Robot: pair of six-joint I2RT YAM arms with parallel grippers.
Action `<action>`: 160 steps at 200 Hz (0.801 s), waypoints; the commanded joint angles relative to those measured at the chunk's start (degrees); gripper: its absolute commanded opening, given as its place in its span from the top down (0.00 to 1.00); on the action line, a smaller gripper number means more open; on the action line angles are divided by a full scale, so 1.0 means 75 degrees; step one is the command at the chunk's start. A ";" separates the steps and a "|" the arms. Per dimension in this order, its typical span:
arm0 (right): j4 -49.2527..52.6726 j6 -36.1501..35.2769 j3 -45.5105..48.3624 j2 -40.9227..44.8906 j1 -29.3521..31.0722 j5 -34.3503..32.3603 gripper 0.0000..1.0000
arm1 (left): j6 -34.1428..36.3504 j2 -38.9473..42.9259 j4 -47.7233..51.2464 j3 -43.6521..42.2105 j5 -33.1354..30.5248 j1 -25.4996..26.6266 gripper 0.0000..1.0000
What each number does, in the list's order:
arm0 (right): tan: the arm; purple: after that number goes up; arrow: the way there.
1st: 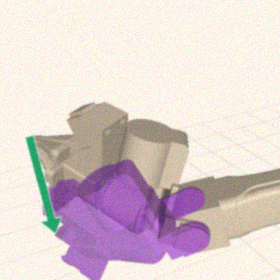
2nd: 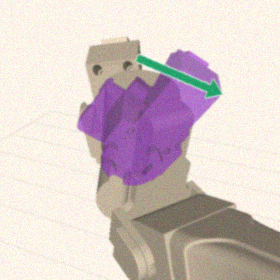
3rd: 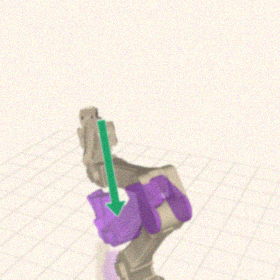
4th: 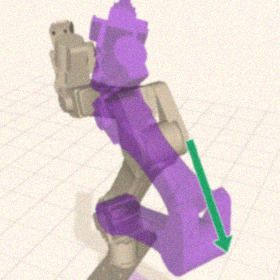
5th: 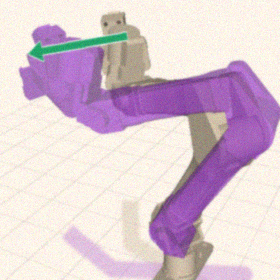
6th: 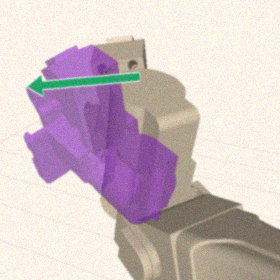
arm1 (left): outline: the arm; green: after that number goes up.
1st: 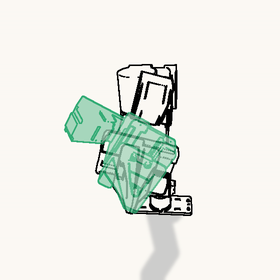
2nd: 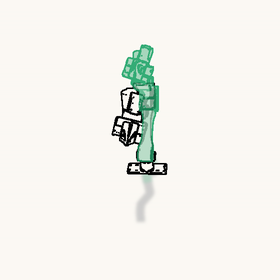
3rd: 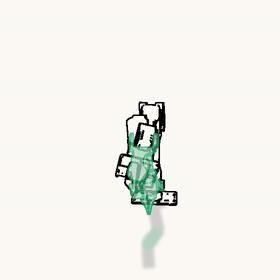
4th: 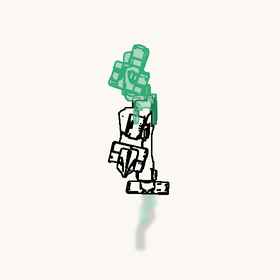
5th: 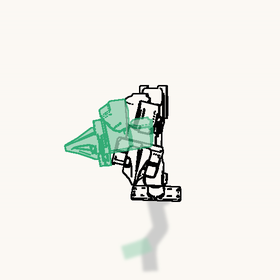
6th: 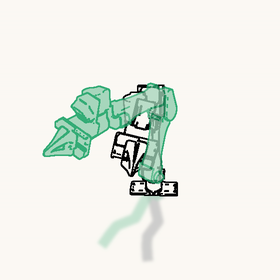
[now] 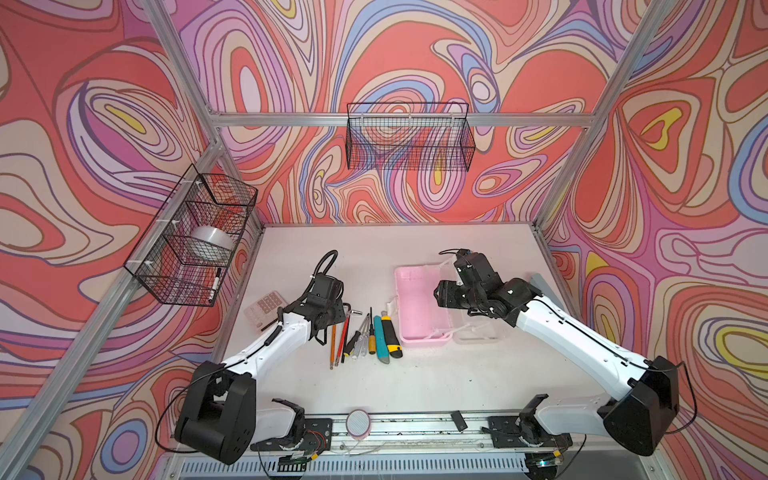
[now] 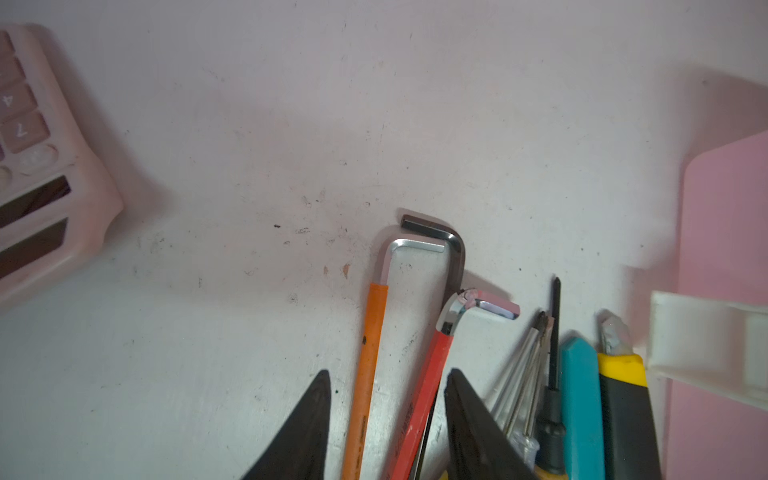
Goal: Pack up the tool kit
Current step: 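Lower the left gripper onto the orange-handled hex key and grasp it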
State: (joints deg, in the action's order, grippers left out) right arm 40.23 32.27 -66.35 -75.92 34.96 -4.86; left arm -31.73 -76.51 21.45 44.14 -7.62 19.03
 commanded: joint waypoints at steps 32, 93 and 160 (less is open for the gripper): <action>-0.0145 0.0080 0.0142 0.0105 0.0042 -0.0300 0.29 | -0.0015 -0.0809 -0.0194 0.0104 0.0089 -0.0104 0.58; -0.0191 0.0021 0.0228 0.0059 0.0042 -0.0517 0.29 | -0.0100 -0.1472 -0.0119 0.0200 0.0315 -0.0155 0.70; -0.0302 -0.0032 0.0354 -0.0058 0.0038 -0.0593 0.29 | -0.0096 -0.1605 -0.0036 0.0138 0.0231 -0.0169 0.76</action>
State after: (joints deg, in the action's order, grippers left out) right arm 38.92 32.47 -64.55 -75.90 34.96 -7.84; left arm -31.92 -87.24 19.94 44.36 -5.56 18.26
